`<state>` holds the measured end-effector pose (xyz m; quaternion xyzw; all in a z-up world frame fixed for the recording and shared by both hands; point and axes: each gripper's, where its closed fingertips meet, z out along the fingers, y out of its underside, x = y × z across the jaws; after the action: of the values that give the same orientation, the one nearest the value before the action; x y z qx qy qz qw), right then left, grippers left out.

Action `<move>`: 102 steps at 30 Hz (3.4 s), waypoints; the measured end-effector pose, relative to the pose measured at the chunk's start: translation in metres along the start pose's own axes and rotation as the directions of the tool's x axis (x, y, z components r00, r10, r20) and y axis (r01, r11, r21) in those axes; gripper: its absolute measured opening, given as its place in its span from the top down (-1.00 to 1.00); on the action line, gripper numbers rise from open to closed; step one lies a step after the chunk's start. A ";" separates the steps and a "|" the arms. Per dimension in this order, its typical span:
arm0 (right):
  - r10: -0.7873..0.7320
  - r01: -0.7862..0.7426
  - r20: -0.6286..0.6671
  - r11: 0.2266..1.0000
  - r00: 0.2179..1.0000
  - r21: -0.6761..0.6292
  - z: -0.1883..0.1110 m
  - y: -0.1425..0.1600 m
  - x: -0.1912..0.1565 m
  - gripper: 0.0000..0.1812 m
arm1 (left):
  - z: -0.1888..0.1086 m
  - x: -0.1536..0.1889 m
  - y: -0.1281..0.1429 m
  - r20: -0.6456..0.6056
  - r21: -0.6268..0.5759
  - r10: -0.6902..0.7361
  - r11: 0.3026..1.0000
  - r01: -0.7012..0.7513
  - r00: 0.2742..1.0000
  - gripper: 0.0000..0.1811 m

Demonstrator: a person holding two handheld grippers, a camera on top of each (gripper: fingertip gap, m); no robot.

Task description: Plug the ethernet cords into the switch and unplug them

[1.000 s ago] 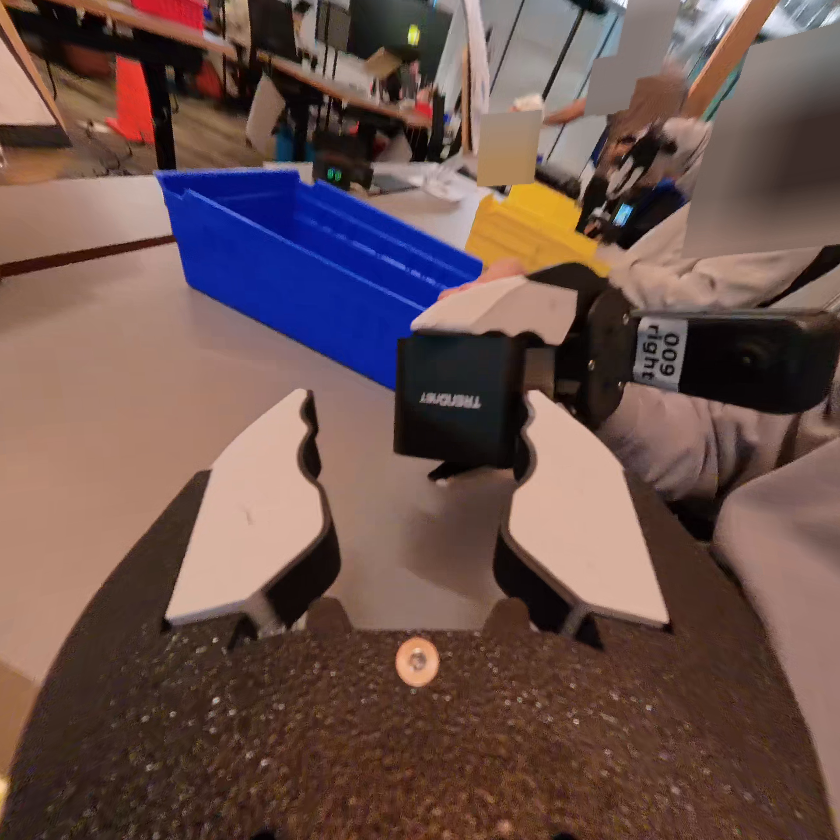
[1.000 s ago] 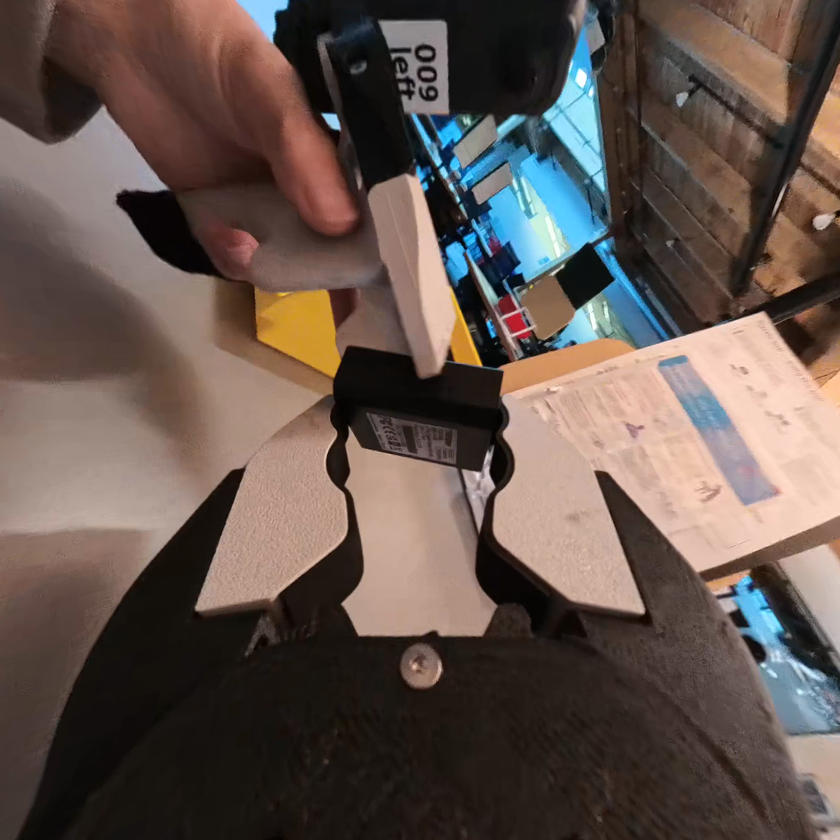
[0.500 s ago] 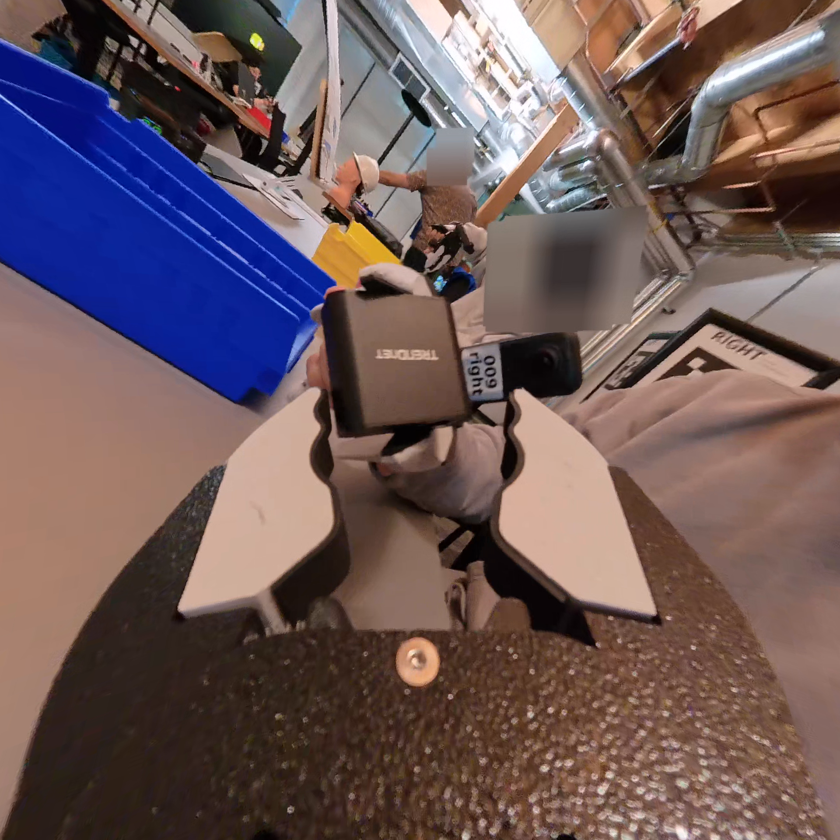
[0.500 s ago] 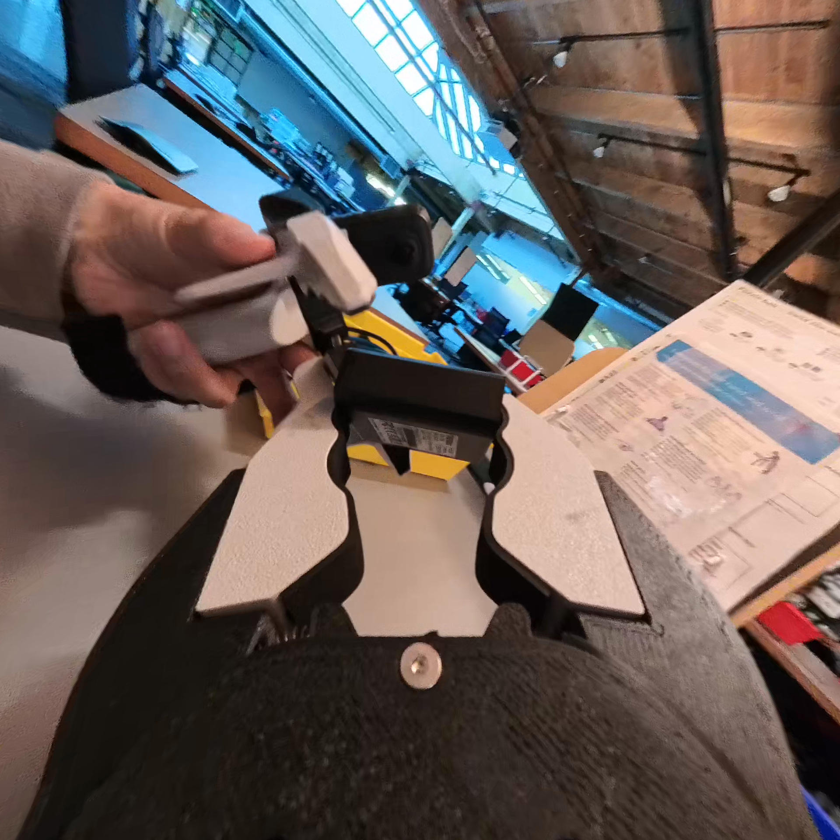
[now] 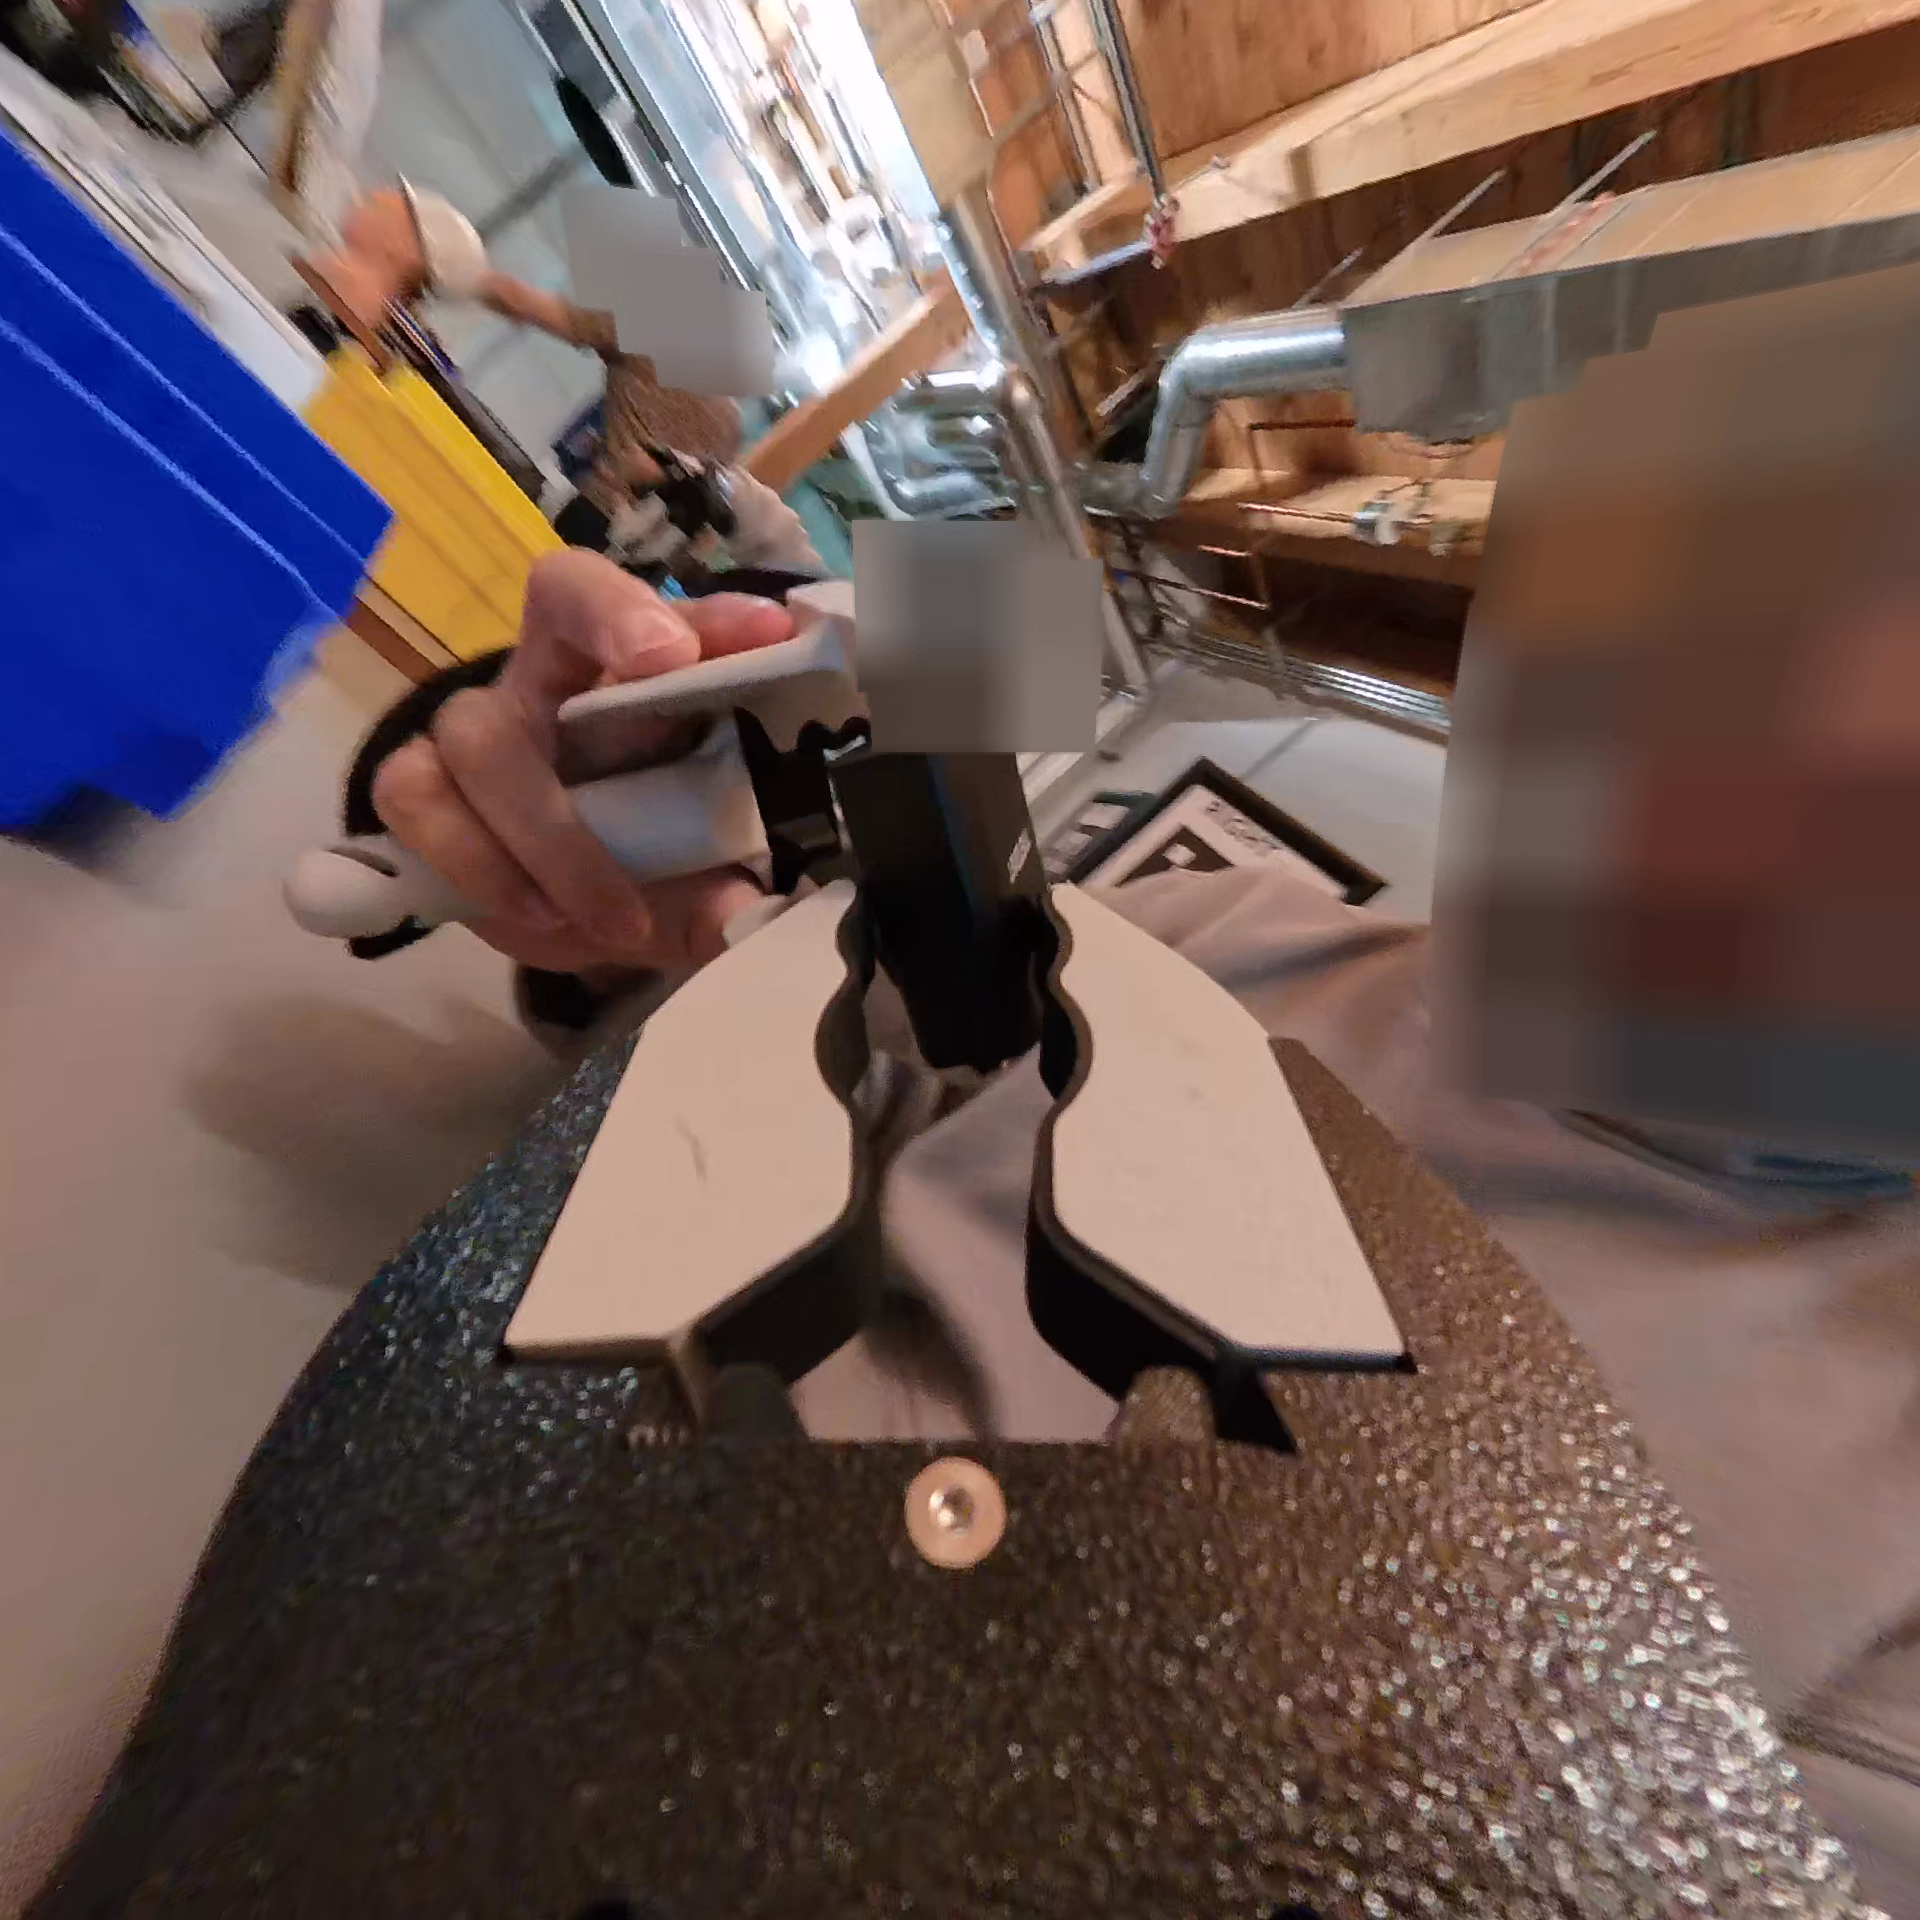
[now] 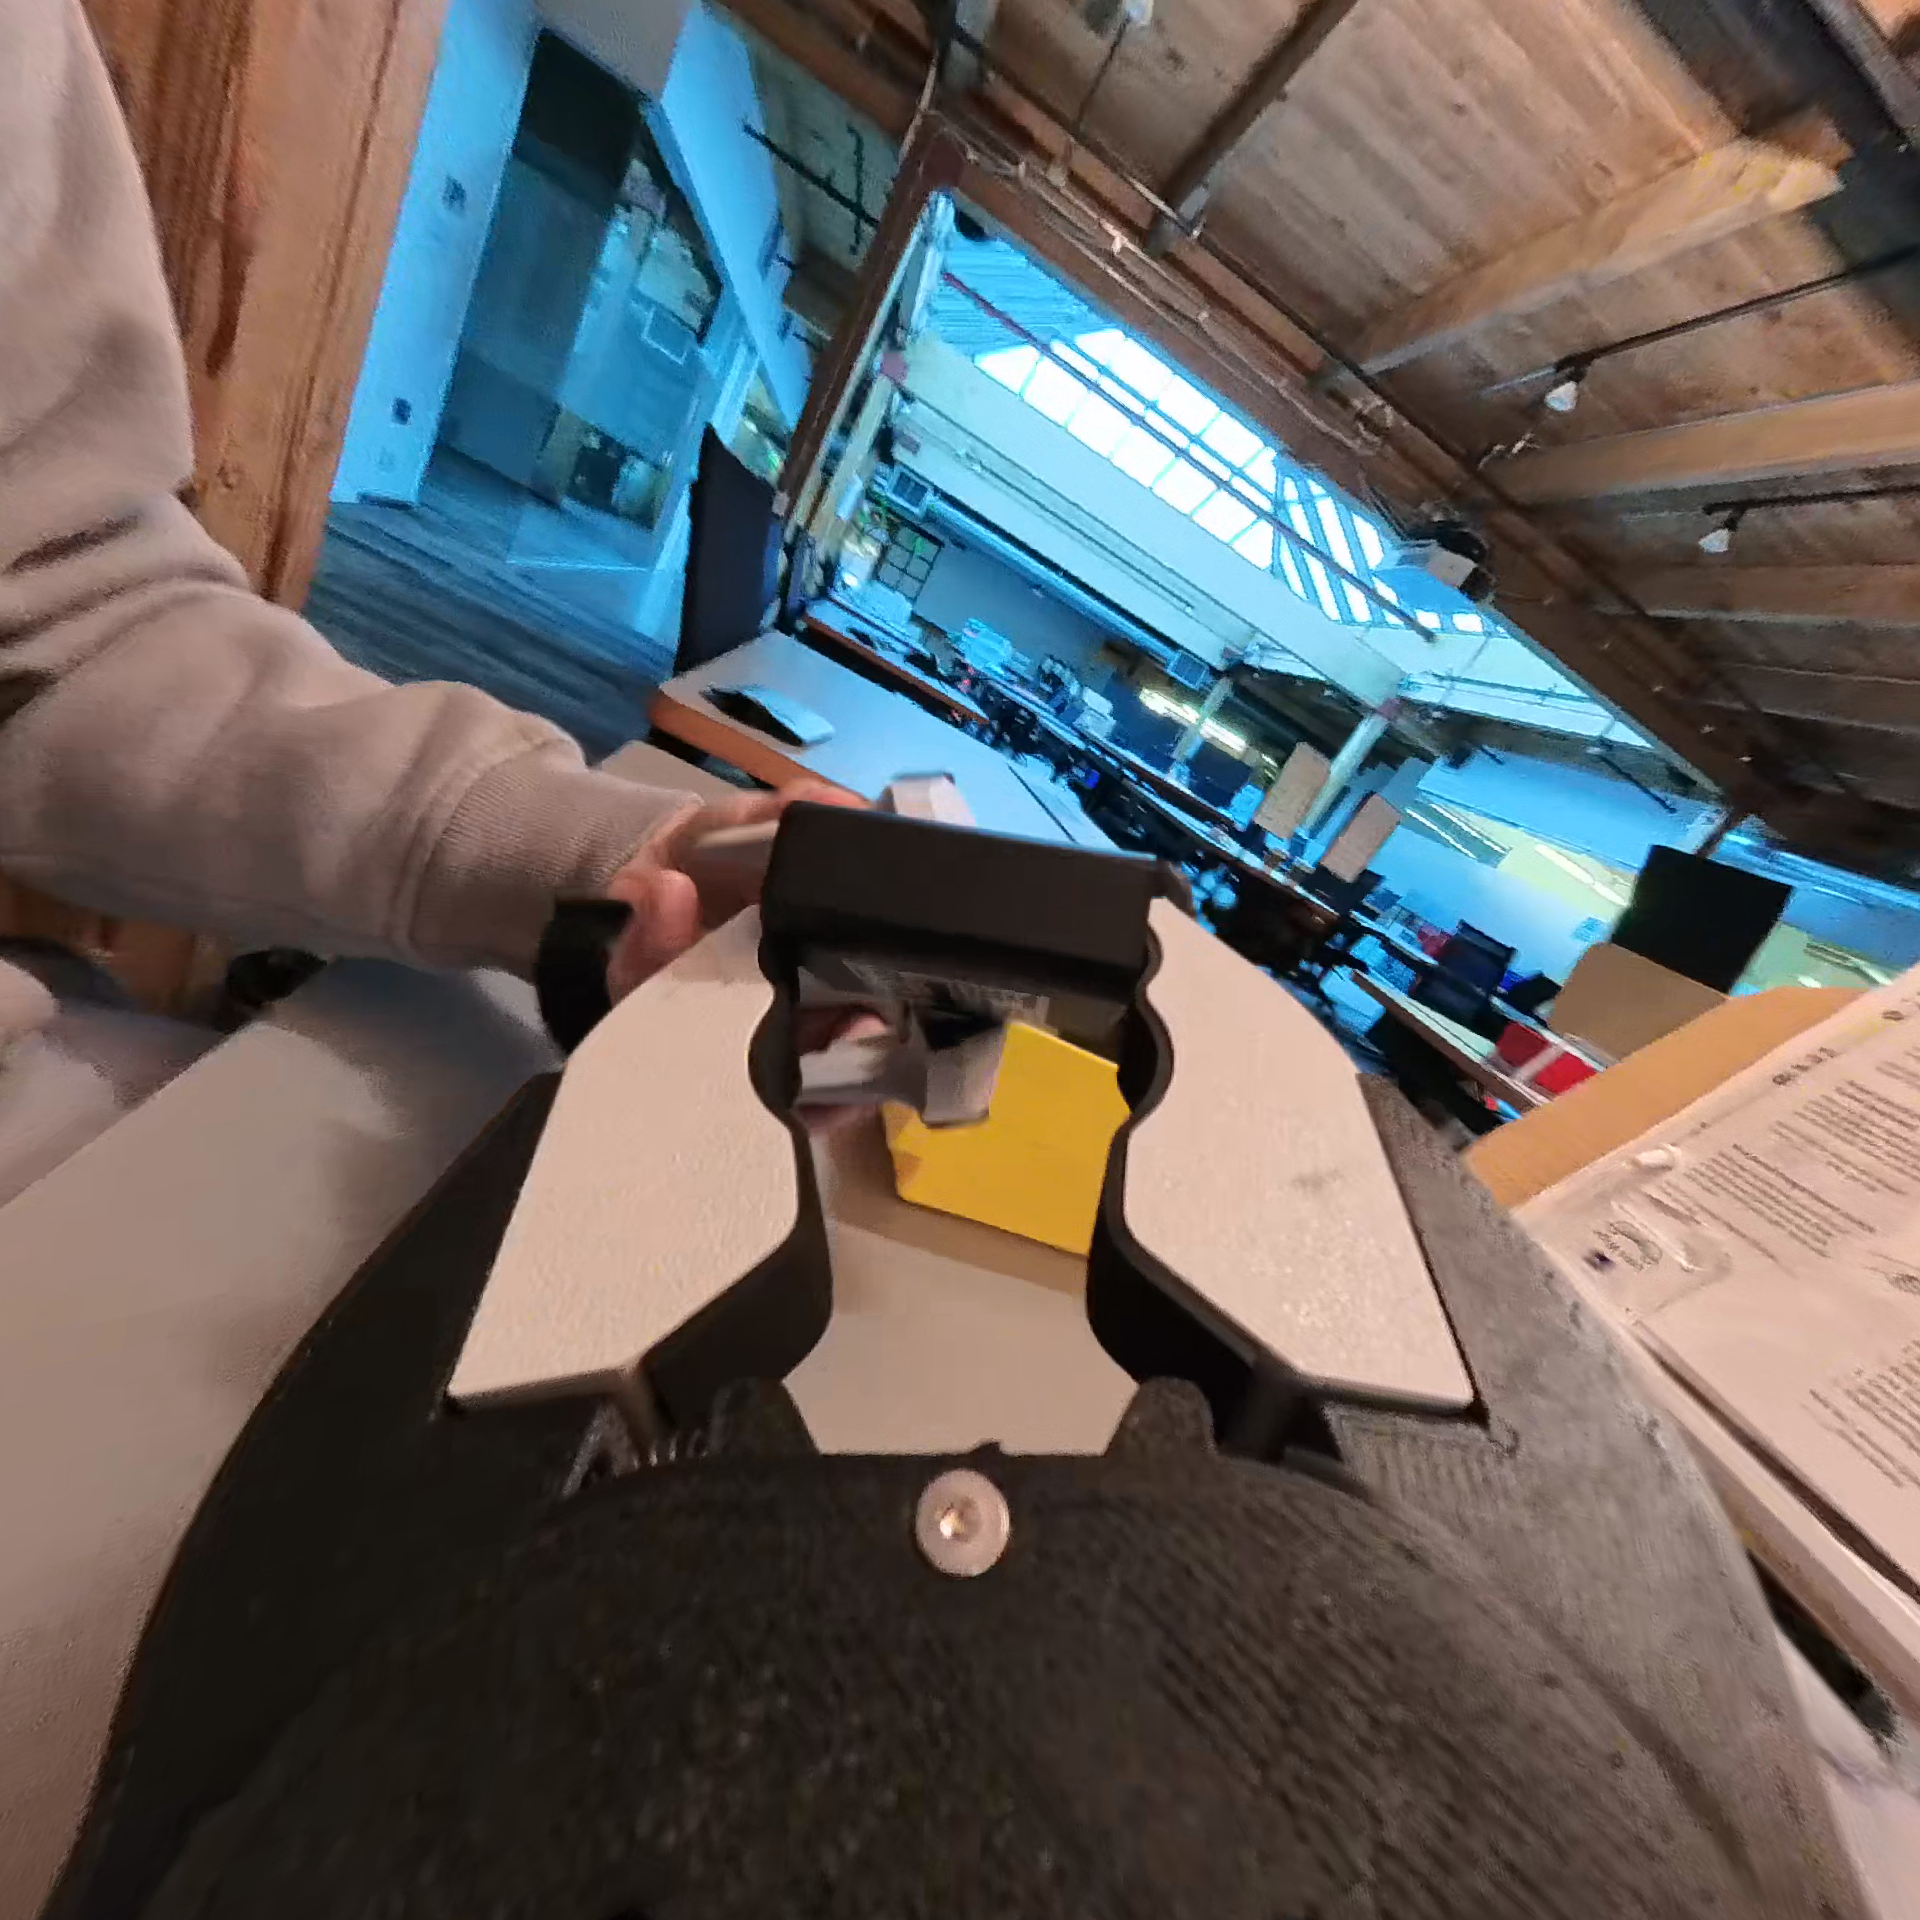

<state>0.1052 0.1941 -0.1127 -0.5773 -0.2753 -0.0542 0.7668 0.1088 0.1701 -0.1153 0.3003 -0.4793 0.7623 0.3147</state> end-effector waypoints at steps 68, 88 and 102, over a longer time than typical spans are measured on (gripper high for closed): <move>-0.027 -0.073 -0.348 0.960 0.937 -0.271 -0.007 0.044 0.046 0.32 | -0.030 -0.027 -0.056 0.594 0.325 0.117 0.870 -0.370 0.796 0.75; 0.058 -0.080 -0.075 0.939 0.995 -0.336 -0.009 0.056 0.014 0.31 | -0.033 -0.042 -0.021 0.601 -0.008 0.159 0.981 -0.193 0.783 0.73; -0.012 -0.046 -0.168 0.942 0.986 -0.333 -0.006 0.059 0.024 0.32 | -0.033 -0.046 -0.033 0.580 0.168 0.042 0.971 -0.169 0.814 0.75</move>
<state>0.1511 0.2134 -0.1523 -0.6950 -0.1915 -0.1420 0.6783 0.1575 0.2026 -0.1442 0.5196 -0.4835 0.6999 0.0795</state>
